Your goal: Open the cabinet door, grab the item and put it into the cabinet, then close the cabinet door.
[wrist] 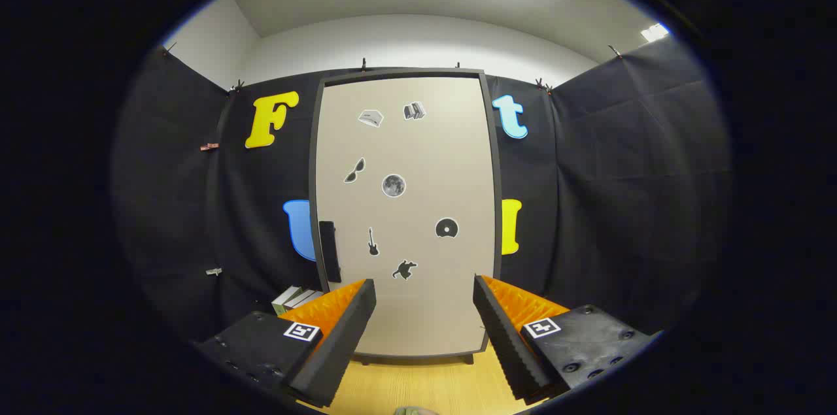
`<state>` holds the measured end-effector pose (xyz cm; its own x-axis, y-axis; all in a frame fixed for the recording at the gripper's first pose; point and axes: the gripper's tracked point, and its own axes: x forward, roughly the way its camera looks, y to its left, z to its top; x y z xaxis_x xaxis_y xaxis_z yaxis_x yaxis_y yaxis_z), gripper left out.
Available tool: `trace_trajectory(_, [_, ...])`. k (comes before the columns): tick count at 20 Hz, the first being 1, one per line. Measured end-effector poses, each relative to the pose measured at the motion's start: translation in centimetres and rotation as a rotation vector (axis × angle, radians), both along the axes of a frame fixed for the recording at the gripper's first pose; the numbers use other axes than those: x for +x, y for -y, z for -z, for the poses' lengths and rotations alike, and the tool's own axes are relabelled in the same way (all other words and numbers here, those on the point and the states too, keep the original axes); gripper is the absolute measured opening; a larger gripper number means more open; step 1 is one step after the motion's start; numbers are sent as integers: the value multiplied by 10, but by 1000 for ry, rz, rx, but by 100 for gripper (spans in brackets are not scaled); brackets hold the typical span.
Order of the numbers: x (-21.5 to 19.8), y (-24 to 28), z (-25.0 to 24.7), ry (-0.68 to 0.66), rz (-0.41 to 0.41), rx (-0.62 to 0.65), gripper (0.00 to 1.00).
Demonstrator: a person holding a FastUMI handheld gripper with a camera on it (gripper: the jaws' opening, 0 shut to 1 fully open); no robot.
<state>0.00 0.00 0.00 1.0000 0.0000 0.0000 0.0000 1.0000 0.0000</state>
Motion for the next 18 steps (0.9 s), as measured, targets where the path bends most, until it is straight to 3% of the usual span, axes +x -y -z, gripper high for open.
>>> trace_trajectory(18, [3, -13, -1, 0, 0, -19, 97])
